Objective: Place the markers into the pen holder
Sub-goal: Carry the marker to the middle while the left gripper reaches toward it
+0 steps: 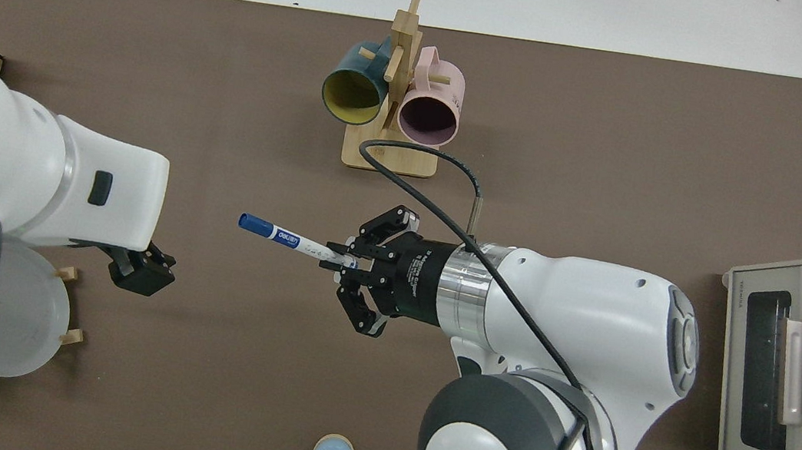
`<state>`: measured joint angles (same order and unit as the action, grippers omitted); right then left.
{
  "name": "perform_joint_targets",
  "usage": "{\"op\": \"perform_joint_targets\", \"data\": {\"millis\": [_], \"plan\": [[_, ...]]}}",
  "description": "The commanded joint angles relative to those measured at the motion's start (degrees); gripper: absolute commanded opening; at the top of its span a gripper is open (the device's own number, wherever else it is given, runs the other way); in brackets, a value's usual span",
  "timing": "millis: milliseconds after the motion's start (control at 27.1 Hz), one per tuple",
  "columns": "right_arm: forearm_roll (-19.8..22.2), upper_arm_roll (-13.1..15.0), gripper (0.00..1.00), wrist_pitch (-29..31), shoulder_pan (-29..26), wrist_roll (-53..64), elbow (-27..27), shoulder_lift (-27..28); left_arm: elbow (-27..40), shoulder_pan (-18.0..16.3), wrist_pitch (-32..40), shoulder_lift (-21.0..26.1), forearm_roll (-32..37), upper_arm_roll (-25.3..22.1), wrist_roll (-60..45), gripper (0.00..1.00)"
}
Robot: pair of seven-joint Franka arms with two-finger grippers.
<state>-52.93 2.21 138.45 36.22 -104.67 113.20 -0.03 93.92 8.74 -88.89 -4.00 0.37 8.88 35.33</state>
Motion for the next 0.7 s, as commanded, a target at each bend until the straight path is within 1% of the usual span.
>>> {"op": "perform_joint_targets", "data": {"millis": [0,74,221,258,442,663], "plan": [[-1.38,0.16,0.00,1.03,0.17,-1.15,-0.53,0.55,1.26,0.13,-1.72,-1.72,5.42,4.12,5.16,1.00],[-0.25,0.16,0.00,1.03,0.35,-0.81,-0.44,0.73,1.35,0.13,-3.91,-1.72,5.51,4.39,9.55,1.00],[0.98,0.16,0.00,1.12,2.45,0.86,-0.44,1.61,1.70,0.05,-10.50,-1.28,5.17,4.22,23.08,1.00],[1.25,0.16,0.00,1.12,2.54,1.13,-0.44,1.87,1.70,0.05,-11.21,-1.10,5.08,4.13,25.29,1.00],[2.30,0.16,0.00,0.59,2.54,4.81,-0.35,1.87,1.97,0.57,-11.04,-1.01,4.37,4.57,28.38,1.00],[6.96,0.16,0.00,-0.46,2.55,6.49,0.18,1.87,3.90,1.01,-10.43,-0.93,0.16,4.57,35.76,1.00]]}}
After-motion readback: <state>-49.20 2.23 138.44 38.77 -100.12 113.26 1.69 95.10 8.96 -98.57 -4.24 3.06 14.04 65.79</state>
